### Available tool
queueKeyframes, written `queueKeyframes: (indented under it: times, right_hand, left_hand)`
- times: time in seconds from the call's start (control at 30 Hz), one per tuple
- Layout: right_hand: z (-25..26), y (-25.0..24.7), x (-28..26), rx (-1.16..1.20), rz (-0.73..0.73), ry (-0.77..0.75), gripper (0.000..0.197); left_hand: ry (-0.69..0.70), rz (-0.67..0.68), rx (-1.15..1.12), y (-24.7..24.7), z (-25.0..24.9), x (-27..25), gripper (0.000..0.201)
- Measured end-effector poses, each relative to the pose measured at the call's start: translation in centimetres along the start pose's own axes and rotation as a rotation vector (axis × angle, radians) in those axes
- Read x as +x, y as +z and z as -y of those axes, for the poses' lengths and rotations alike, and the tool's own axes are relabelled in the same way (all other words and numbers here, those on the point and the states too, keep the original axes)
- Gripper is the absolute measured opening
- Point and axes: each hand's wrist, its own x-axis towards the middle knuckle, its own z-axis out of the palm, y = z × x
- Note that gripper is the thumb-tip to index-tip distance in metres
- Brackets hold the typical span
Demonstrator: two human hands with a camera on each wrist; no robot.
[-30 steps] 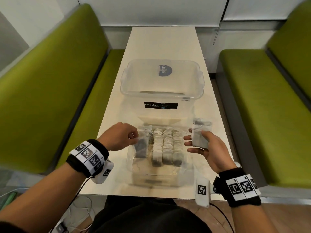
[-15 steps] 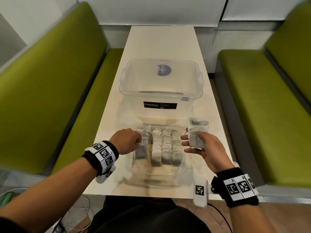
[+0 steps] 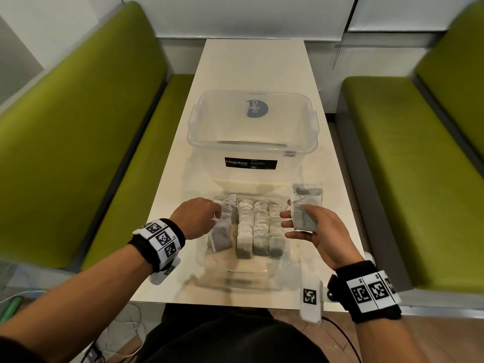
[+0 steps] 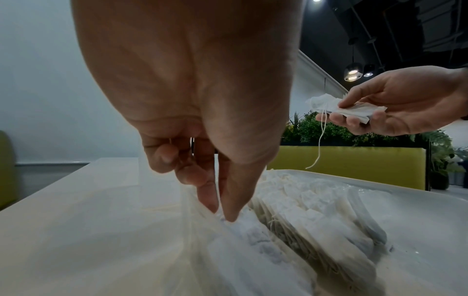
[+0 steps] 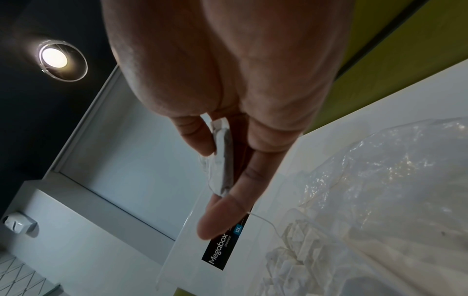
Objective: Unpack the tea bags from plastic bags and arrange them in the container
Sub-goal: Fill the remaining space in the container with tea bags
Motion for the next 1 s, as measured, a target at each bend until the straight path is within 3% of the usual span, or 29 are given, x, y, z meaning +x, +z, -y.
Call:
queueKeyframes:
  times: [0.13,0.27,0.4,0.67,1.0]
  right_hand:
    - [0.1,-0.1,-0.1,0.004,0.000,-0.001,0.034]
    - [0.2,0.0,-0.1,0.005,-0.002,-0.003,0.034]
    - [0.2,0.1,-0.1,0.007,0.004,-0.004,0.034]
    - [0.2,-0.2,-0.3,0.006,-0.008,0.000,0.035]
    - [0.5,0.0,-0.1,0.004,0.003,-0.003,0.035]
  left_hand:
    - [0.058,0.019,-0.041,-0.6,-1.0,-0.7,0.017]
    - [0.180,0.232,0.017,-0.4,-3.0,-1.7,0.023]
    - [0.223,0.410,0.242,0.2,-3.9,-2.0,0.027]
    - [0.201,0.336,0.456,1.0,-4.0,-1.9,0.032]
    - [0.148,0.274,0.428,1.5,-3.9,-1.9,0.038]
